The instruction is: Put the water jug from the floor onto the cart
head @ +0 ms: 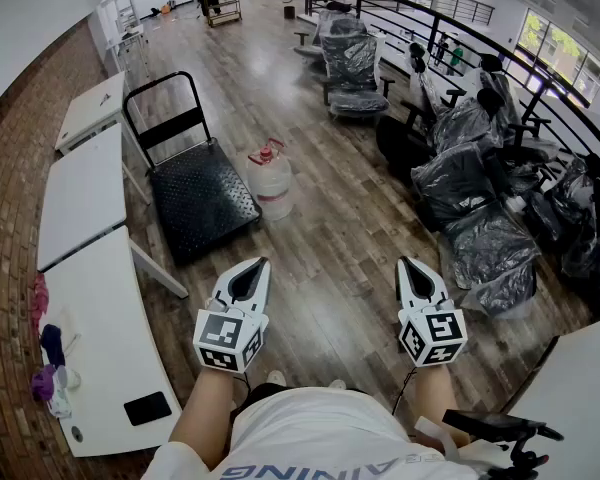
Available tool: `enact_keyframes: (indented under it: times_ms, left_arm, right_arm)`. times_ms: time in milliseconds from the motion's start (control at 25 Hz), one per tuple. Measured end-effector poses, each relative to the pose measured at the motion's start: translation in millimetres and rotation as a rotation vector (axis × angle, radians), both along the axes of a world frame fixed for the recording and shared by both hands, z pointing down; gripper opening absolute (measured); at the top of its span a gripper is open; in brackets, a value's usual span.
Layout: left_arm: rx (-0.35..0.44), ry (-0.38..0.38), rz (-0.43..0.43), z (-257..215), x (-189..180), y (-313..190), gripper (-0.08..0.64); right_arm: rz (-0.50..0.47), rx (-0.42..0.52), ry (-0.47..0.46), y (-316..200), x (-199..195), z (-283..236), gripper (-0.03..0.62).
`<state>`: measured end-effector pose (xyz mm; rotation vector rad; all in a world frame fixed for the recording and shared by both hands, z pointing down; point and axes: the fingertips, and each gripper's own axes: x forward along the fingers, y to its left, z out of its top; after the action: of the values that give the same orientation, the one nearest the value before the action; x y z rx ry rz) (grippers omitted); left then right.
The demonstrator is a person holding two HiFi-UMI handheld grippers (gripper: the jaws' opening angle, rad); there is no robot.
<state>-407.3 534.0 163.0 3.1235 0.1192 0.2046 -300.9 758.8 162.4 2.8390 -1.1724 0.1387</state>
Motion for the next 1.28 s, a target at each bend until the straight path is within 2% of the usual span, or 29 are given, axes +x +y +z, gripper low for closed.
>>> enact_keyframes:
  times_ms: [360,480,640,1000,1280]
  left_arm:
    - [0.016,-0.054,-0.074,25.6,4.6,12.4,0.002]
    - [0.012,-0.076,-0.107,33.5,1.9,3.1,0.002]
    - [-0.010,-0.072,-0.118,35.2,17.3,-12.3,0.002]
    - [-0.014,-0.038,-0.072,29.3,72.5,-73.5,0.002]
    - [-0.035,-0.035,-0.110,35.7,94.8,-154.0,0.002]
  right_arm:
    - [-0.063,-0.019,-0.049,16.6,19.6,35.4,0.005]
    - [-0.090,-0.019,-0.080,7.2,24.7,47.0,0.005]
    - [-0.118,-0.044,-0.070,-11.2,36.0,48.3,0.005]
    - [-0.116,-0.066,-0.035,-80.0,76.5,36.3,0.005]
    - [-0.157,-0.084,-0.027,-163.6,102.8,32.4,0.005]
